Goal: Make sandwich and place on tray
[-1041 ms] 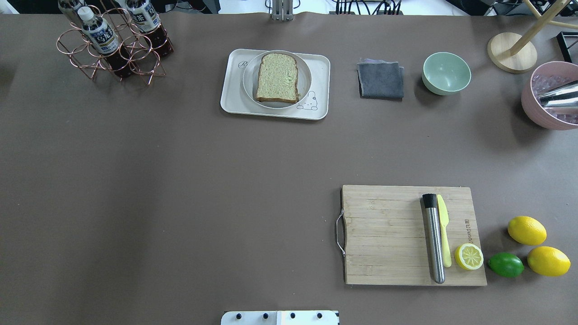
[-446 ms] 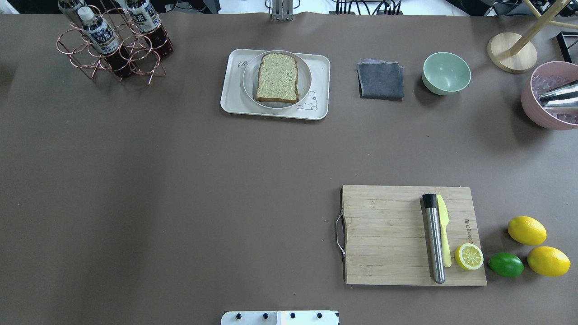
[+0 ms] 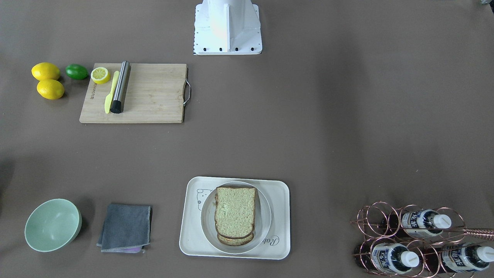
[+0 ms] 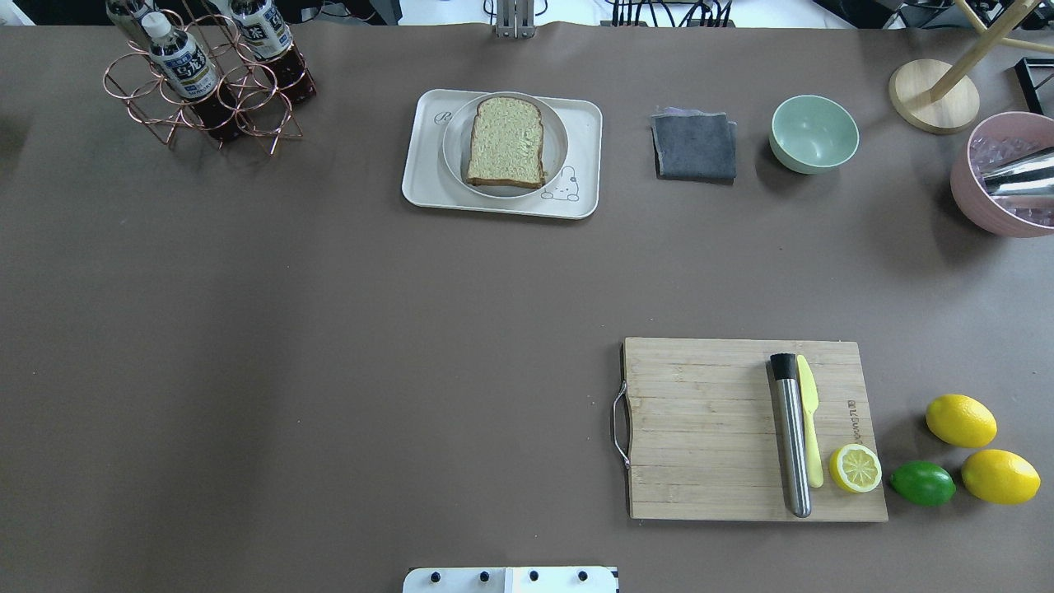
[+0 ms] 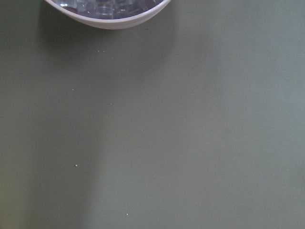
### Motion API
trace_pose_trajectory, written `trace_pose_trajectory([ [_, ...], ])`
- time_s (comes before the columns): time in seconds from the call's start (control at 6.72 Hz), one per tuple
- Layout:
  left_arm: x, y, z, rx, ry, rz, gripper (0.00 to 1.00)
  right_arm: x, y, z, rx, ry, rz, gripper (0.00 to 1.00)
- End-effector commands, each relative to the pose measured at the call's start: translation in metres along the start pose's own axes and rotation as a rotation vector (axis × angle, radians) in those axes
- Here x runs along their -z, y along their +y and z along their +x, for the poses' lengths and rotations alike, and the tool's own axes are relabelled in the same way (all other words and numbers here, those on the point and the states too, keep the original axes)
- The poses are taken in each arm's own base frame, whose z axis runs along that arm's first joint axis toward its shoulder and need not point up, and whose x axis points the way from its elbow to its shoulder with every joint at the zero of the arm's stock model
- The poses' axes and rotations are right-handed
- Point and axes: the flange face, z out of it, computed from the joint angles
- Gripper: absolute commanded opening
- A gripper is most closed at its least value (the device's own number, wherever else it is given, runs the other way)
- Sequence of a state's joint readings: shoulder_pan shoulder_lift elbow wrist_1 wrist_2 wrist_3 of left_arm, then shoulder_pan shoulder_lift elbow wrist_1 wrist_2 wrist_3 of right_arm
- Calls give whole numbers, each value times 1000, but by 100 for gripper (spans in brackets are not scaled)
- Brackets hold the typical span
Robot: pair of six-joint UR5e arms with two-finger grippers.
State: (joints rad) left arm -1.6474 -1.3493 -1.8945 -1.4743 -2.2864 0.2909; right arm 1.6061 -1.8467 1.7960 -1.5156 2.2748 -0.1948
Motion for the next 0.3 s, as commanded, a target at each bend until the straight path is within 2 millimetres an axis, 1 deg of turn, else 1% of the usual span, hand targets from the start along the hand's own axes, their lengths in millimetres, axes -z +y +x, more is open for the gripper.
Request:
trace_pose_trajectory([
  [0.0,-2,1,-2,-6,-1,-5,98,0,1,0,-1,0,-1,100],
  [0.15,0,1,-1,-10,-6,-3,98,0,1,0,-1,-2,-1,100],
])
